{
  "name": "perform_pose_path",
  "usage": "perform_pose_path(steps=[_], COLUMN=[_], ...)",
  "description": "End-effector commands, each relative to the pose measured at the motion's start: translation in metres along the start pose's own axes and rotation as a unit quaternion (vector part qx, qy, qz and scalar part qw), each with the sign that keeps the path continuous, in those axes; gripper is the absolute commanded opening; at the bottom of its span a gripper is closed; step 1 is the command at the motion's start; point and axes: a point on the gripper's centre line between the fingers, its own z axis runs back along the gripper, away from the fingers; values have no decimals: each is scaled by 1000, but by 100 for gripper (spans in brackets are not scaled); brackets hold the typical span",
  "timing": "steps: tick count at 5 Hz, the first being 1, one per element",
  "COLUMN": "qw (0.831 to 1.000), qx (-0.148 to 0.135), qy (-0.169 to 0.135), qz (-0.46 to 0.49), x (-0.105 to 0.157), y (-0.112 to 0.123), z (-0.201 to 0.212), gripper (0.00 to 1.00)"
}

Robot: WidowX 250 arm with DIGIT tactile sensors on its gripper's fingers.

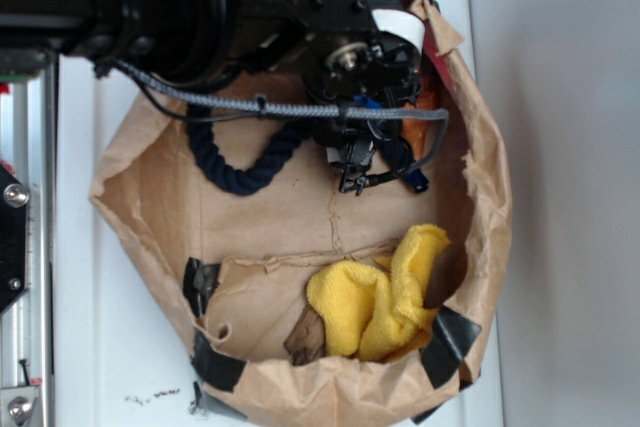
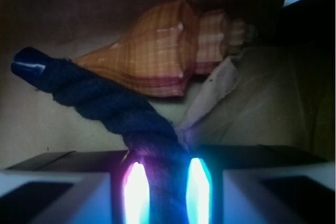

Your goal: Grab the blue rope.

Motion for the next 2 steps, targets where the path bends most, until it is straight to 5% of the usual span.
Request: perform_pose_path(steps=[1, 2], qw=[998, 999], qx=[-48, -44], qy=[-29, -26], qz=[-7, 18], x=[5, 1], y=[-7, -30], z=[66, 115], gripper=[0, 0])
